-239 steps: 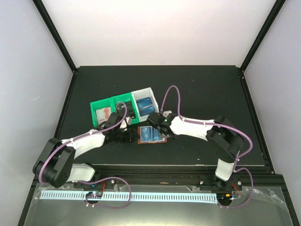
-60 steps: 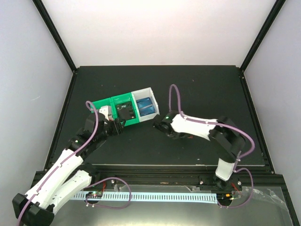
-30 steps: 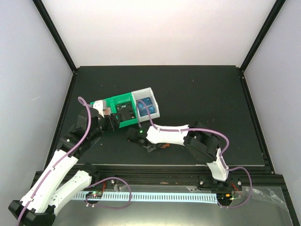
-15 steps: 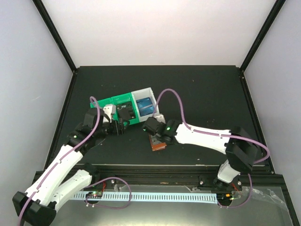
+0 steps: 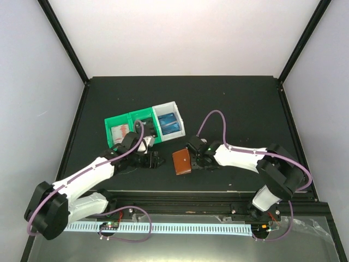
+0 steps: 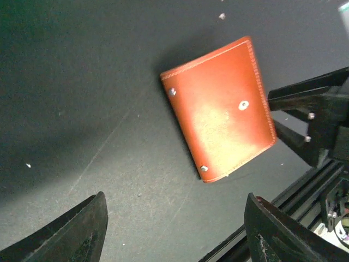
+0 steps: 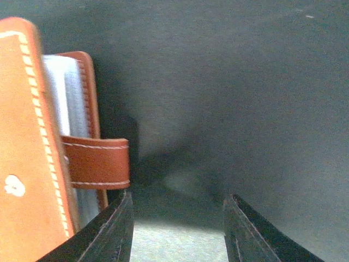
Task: Put the credit cards into the card holder
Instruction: Turn over the card holder at the center of the board, then close the card holder at the center of the board.
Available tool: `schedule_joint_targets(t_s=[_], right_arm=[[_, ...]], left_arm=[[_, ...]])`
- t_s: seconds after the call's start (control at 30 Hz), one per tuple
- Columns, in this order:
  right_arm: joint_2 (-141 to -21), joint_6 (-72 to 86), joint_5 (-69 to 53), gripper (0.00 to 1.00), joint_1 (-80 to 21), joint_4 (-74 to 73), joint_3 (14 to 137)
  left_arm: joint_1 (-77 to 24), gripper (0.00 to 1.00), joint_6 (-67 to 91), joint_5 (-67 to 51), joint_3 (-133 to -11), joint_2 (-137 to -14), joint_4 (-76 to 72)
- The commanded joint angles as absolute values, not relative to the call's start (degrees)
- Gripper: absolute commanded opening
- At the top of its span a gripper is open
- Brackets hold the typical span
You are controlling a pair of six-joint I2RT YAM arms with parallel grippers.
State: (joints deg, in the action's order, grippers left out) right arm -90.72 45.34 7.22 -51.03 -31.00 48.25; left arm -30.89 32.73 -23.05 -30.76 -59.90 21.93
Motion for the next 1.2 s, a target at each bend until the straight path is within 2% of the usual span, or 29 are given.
schedule_joint_targets(t_s=[0.0, 0.3, 0.67, 0.9, 1.17], right_arm=[[-90.3, 39.66, 1.83, 0.48, -51.46, -24.04, 48.77], [-88.72, 36.55, -0.06, 0.56, -52.24, -21.75, 50.16], [-93.58, 34.66, 1.43, 0.66, -54.02, -21.92, 54.38], [-99.15, 37.86, 11.72, 0.65, -55.66, -30.43, 59.63], [-99.22, 45.05, 22.58, 0.57, -56.35, -40.31, 61.08]], left_arm=[[-32.52, 0.7, 35.57, -21.69, -30.62, -64.83, 15.83], [-33.04, 0.65, 31.56, -21.48, -35.04, -79.3, 14.78], [-33.13, 0.64, 29.92, -22.04, -35.6, -81.84, 14.58], [-33.21, 0.63, 29.8, -21.09, -35.27, -82.57, 14.9], [-33.2, 0.63, 29.44, -19.46, -35.31, -81.75, 15.96]])
